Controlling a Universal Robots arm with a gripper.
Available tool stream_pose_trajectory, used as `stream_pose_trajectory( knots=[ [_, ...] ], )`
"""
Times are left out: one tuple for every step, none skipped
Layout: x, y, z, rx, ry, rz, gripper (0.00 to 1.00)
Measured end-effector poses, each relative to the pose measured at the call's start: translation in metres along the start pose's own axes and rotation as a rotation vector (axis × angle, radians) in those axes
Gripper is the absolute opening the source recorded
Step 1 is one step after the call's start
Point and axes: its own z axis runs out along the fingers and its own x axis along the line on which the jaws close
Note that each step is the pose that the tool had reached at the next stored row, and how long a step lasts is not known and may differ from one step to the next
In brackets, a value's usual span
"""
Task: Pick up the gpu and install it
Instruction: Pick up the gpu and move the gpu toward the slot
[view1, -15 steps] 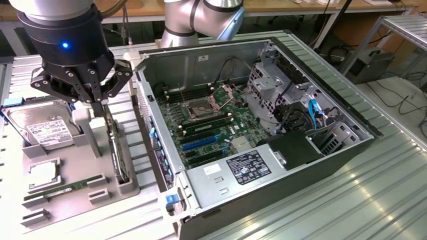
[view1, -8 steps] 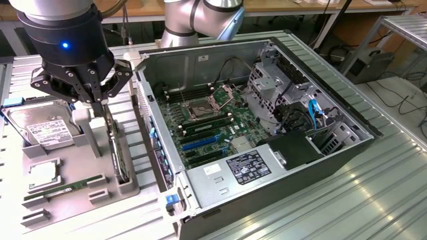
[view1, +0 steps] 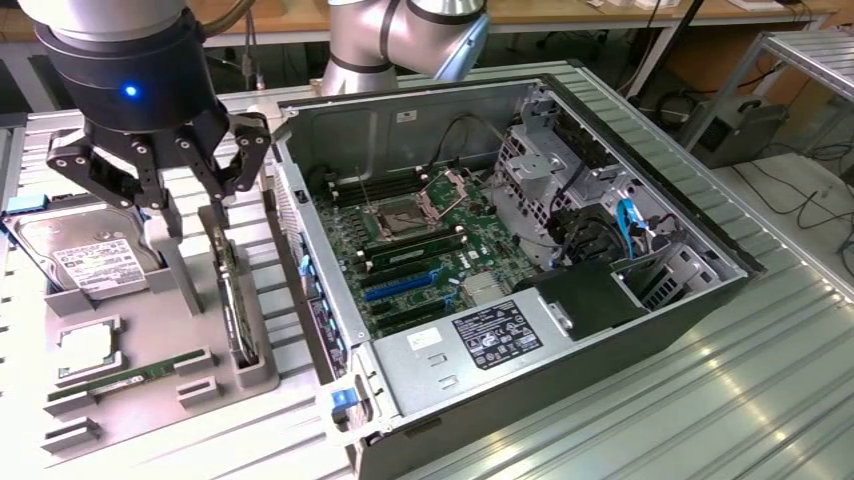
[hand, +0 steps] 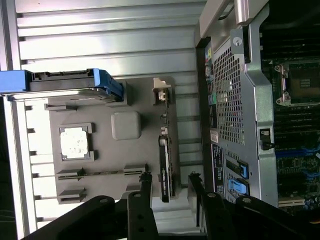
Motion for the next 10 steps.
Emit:
stream_pose_trajectory(
  knots=[
    [0.000,0.0000,0.0010,0.0004,-0.0015,0.000,0.42],
    [0.001,-0.0001,0.0038,0.0005,-0.0044,0.000,0.42],
    [0.001,-0.0002,0.0061,0.0002,-0.0073,0.000,0.42],
    [0.001,-0.0003,0.0074,0.0001,-0.0089,0.000,0.42],
    [0.001,-0.0003,0.0086,0.0001,-0.0101,0.000,0.42],
    [0.002,-0.0005,0.0106,-0.0001,-0.0127,0.000,0.42],
    [0.002,-0.0005,0.0124,-0.0003,-0.0150,0.000,0.42],
    [0.002,-0.0006,0.0137,-0.0004,-0.0166,0.000,0.42],
    [0.002,-0.0007,0.0158,-0.0007,-0.0199,0.000,0.42],
    [0.002,-0.0007,0.0174,-0.0008,-0.0220,0.000,0.42]
  ],
)
